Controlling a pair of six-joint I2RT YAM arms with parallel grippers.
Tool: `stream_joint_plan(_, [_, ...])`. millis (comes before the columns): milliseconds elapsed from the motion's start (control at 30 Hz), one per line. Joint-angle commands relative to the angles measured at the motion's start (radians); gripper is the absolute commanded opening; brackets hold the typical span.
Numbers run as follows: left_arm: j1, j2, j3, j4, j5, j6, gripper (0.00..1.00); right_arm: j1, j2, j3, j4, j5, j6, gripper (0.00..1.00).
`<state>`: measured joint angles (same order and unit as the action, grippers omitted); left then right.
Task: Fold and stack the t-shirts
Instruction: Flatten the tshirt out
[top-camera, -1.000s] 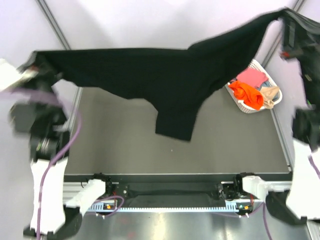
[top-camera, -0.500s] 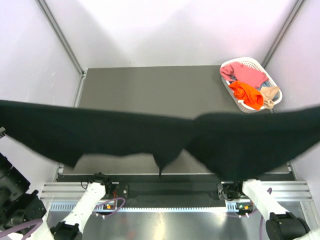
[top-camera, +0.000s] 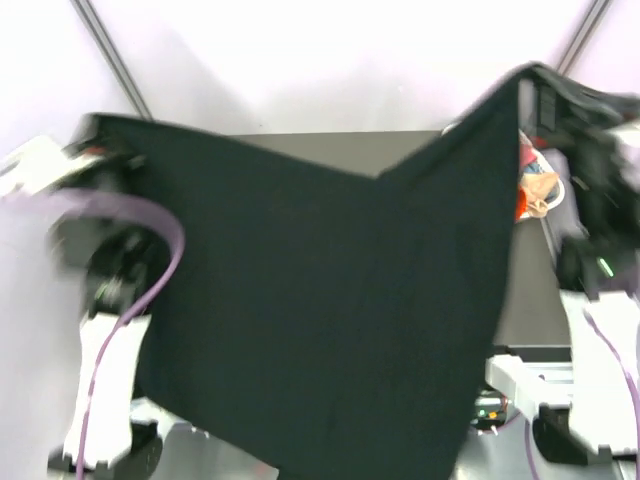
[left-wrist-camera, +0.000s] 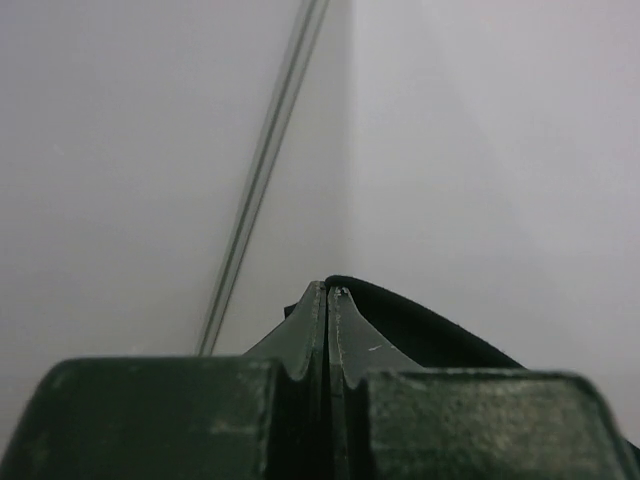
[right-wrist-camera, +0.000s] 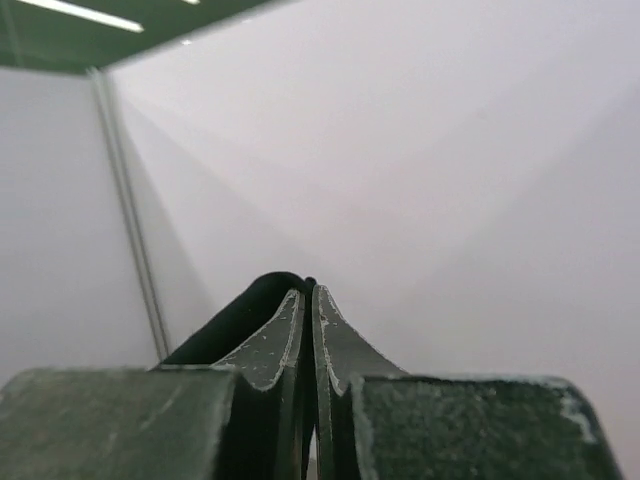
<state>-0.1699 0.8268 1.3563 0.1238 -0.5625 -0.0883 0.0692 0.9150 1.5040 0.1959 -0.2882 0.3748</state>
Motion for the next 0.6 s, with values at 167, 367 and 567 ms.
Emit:
stream_joint_plan(167, [0.0, 0.343, -0.285, 0.166, -0.085, -0.033, 0.0, 0.001, 0.258, -0.22, 0.211, 0.041, -0.073, 0.0])
stream_joint_plan(367, [0.003, 0.674, -0.323, 0.204, -0.116, -0.071, 0.0, 0.001, 0.534, -0.277, 0.304, 0.057, -0.093, 0.0])
stream_joint_plan(567, [0.029, 0.949, -0.206, 0.209, -0.123, -0.056, 0.0, 0.004, 0.76, -0.182, 0.278, 0.044, -0.116, 0.0])
